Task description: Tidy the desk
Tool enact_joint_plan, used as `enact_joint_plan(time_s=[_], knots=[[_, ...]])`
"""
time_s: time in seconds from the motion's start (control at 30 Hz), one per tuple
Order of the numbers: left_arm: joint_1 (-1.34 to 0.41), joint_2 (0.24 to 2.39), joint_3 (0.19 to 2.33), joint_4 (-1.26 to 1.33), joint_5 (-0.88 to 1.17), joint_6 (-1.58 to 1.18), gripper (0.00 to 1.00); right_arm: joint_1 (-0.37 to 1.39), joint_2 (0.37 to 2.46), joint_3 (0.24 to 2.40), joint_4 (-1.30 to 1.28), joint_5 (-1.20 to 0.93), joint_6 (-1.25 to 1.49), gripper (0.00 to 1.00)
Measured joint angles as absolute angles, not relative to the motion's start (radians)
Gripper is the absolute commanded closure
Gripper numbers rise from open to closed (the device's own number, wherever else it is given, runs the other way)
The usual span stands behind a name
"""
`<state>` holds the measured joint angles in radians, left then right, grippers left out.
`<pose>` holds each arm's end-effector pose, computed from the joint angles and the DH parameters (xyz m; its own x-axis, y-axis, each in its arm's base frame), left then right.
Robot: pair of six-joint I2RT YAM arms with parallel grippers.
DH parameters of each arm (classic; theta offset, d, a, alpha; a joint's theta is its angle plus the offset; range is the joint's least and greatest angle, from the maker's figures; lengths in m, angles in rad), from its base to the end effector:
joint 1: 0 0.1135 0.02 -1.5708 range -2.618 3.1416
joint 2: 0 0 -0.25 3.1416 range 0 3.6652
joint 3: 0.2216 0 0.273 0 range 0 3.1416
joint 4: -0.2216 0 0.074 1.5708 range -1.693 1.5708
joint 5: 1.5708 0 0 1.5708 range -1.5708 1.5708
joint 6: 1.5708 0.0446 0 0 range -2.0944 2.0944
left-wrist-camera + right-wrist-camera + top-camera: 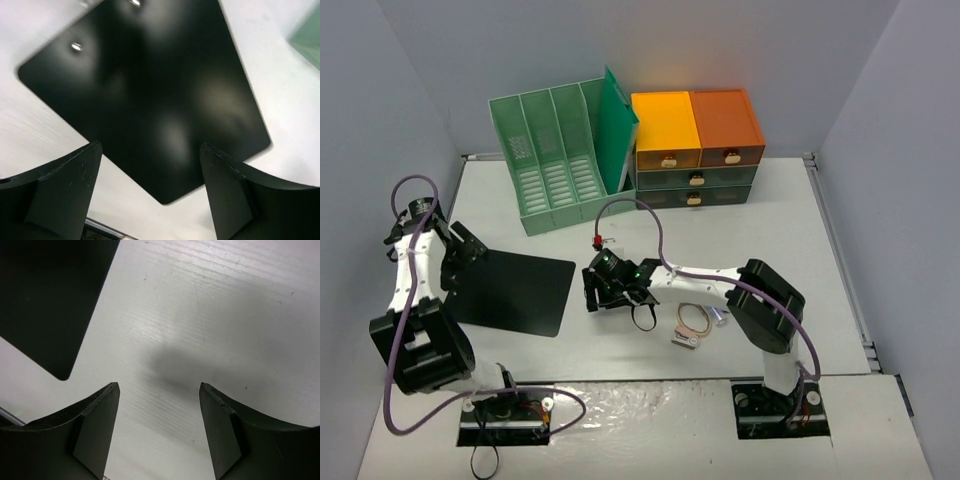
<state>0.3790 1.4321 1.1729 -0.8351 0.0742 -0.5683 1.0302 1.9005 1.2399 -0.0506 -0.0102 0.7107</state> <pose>0.2916 0.1126 0.2456 -0.5142 -0.7825 -0.3511 -0.7287 0.6145 -0.3024 0.2250 0.3757 0.1566 -0.8165 -0.0928 -0.5698 -0.4337 0.7501 0.4993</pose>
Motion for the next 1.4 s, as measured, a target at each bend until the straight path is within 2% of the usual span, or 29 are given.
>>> enact_joint_plan(time_s=[0.23,0.4,0.93,1.4], knots=[[0.383,1.643,1.216,-0.856,-0.143,-0.568,0.24,1.03,1.795,1.235,-0.082,-0.027,0.658,0.37],[0.41,1.721,1.225,-0.841,-0.212,-0.569,0.23,1.029,1.69,1.21,-0.088,-0.027,0.633,0.36],[0.427,1.892,1.413,-0.792,-0.299,-0.517,0.22,1.028,1.575,1.147,-0.087,-0.037,0.567,0.34],[0.427,1.955,1.442,-0.699,-0.315,-0.483,0.22,1.028,1.552,1.119,-0.059,-0.078,0.526,0.33]])
